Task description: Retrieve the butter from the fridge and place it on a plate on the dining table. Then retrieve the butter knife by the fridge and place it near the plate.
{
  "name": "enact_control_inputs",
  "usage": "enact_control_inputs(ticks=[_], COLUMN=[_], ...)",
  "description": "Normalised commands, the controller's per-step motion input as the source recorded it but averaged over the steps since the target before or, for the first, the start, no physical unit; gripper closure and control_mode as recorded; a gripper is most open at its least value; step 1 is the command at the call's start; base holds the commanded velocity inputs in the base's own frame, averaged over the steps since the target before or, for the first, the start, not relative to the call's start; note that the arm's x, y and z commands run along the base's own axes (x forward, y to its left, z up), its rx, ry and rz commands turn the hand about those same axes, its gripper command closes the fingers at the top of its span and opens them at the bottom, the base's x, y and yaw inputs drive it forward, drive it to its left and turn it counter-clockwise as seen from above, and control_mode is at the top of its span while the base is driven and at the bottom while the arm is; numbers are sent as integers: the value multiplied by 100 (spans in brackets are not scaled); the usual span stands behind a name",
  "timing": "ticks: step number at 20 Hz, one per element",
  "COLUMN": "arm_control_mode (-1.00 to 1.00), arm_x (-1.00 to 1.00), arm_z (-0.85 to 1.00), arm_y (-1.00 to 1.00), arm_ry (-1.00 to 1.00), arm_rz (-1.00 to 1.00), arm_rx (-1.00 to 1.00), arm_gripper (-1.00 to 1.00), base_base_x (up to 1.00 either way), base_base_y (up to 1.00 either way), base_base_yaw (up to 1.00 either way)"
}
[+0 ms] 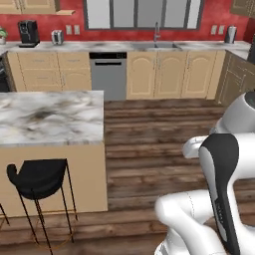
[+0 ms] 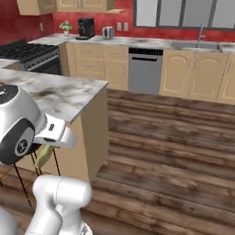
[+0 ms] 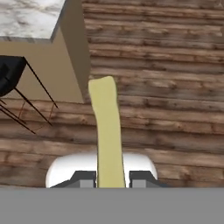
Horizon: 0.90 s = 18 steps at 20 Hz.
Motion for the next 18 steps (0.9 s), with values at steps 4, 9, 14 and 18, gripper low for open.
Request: enact_control_inputs(ticks=[4, 9, 14, 18], arm_control_mode=[100, 100, 100, 100], arm_x=[0, 0, 0, 0], arm_z=[0, 0, 0, 0], arm_y=[0, 0, 0, 0], arm_ry=[0, 0, 0, 0], arm_rz=[0, 0, 0, 0], arm_rx=[0, 0, 0, 0], arm_gripper=[100, 100, 100, 100], base_base_x=[-8, -10, -60, -52], base_base_y=[100, 100, 100, 100], base_base_yaw=[-35, -32, -26, -15])
